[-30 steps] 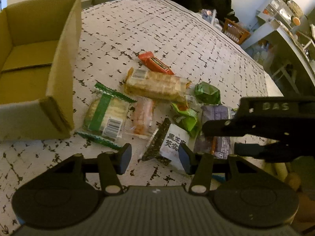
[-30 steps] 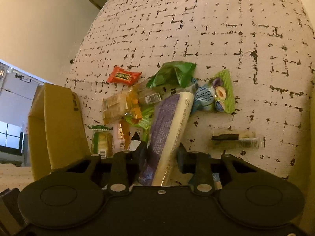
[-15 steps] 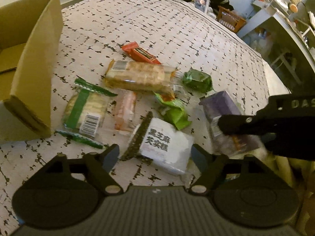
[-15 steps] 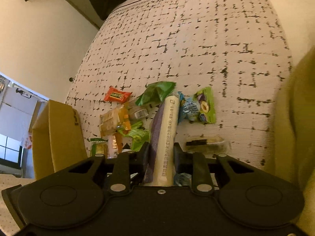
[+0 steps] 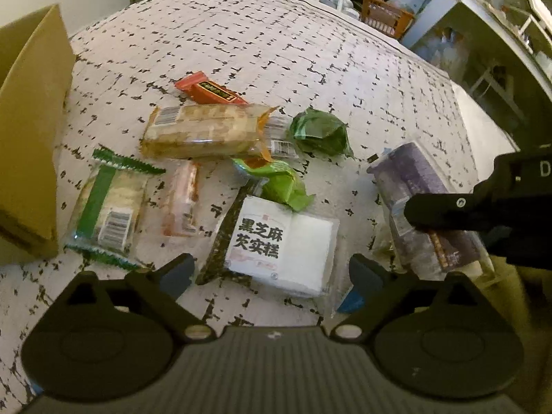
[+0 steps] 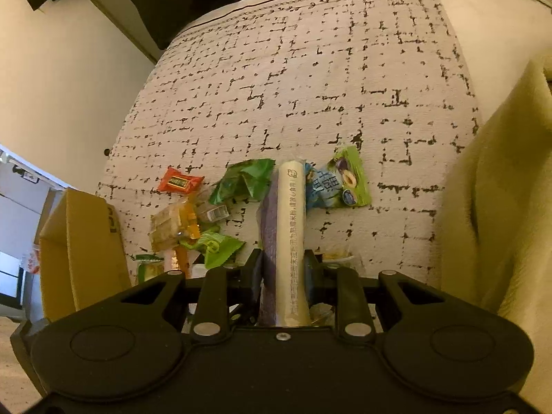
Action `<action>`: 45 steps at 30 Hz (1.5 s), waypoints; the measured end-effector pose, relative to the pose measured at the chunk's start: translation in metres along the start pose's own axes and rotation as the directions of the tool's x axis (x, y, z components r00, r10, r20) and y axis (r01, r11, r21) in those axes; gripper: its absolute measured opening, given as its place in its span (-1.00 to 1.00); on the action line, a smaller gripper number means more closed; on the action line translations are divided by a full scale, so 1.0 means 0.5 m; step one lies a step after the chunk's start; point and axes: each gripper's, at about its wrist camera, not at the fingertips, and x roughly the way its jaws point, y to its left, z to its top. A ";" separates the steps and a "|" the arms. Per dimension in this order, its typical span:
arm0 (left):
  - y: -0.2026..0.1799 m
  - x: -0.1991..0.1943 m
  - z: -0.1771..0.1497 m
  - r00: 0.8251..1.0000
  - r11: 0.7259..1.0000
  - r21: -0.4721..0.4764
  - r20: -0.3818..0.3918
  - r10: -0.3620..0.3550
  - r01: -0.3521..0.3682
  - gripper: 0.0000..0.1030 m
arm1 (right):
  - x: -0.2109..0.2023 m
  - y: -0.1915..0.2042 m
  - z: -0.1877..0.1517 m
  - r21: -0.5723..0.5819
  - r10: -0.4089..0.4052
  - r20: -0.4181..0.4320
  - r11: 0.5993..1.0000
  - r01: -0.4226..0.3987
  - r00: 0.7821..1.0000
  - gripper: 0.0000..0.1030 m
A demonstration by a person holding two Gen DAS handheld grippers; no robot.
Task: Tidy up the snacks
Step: 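Grasp the purple bar with the right gripper while the left gripper grasps the white pack, then carry both packs into the cardboard box and open both grippers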
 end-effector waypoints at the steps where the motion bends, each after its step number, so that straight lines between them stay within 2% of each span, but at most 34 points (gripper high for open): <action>1: -0.004 0.002 0.000 1.000 1.000 0.010 0.010 0.006 -0.006 0.85 | -0.001 0.000 0.000 -0.002 0.001 0.001 1.000 -0.001 1.000 -0.54; 5: -0.011 0.008 -0.003 0.999 0.999 0.037 0.037 0.028 -0.029 0.85 | -0.003 0.000 -0.003 -0.003 0.003 -0.001 1.000 -0.003 1.000 -0.54; 7: -0.011 0.006 -0.006 0.998 0.998 0.040 0.044 0.039 -0.041 0.79 | -0.005 0.003 -0.004 -0.006 0.010 -0.001 1.000 -0.010 1.000 -0.55; 8: -0.013 0.004 -0.008 0.998 0.998 0.050 0.050 0.044 -0.047 0.66 | -0.007 0.007 -0.006 -0.008 0.017 -0.004 1.000 -0.017 1.000 -0.55; 9: -0.012 -0.001 -0.010 0.997 0.997 0.056 0.060 0.042 -0.045 0.42 | -0.009 0.012 -0.007 -0.016 0.019 -0.003 1.000 -0.019 1.000 -0.55; 10: -0.011 -0.005 -0.010 0.997 0.997 0.056 0.061 0.041 -0.044 0.27 | -0.011 0.017 -0.009 -0.026 0.018 0.000 1.000 -0.018 1.000 -0.55; 12: -0.008 -0.013 -0.006 0.998 0.999 0.045 0.055 0.020 -0.023 0.11 | -0.018 0.026 -0.013 -0.036 0.028 0.003 0.999 -0.028 1.000 -0.55; 14: -0.005 -0.022 -0.003 0.999 0.999 0.036 0.051 0.006 -0.008 0.07 | -0.026 0.037 -0.016 -0.045 0.037 0.008 0.998 -0.037 0.999 -0.55; 23: 0.010 -0.107 0.000 0.993 1.000 0.017 0.114 0.004 -0.006 0.07 | -0.081 0.097 -0.031 -0.082 0.095 0.067 0.993 -0.089 0.993 -0.55; 27: 0.022 -0.149 0.005 0.990 1.000 0.005 0.138 0.018 -0.019 0.07 | -0.097 0.121 -0.042 -0.088 0.144 0.064 0.986 -0.139 0.987 -0.55; 38: 0.090 -0.257 0.001 0.976 0.996 -0.050 0.203 0.081 -0.072 0.07 | -0.110 0.211 -0.084 -0.190 0.133 0.090 0.975 -0.114 0.987 -0.55; 41: 0.111 -0.281 -0.001 0.971 0.994 -0.073 0.215 0.101 -0.087 0.07 | -0.108 0.239 -0.100 -0.206 0.175 0.078 0.966 -0.155 0.982 -0.55; 45: 0.139 -0.309 0.000 0.965 0.990 -0.097 0.232 0.124 -0.104 0.07 | -0.110 0.284 -0.124 -0.268 0.176 0.098 0.953 -0.144 0.979 -0.55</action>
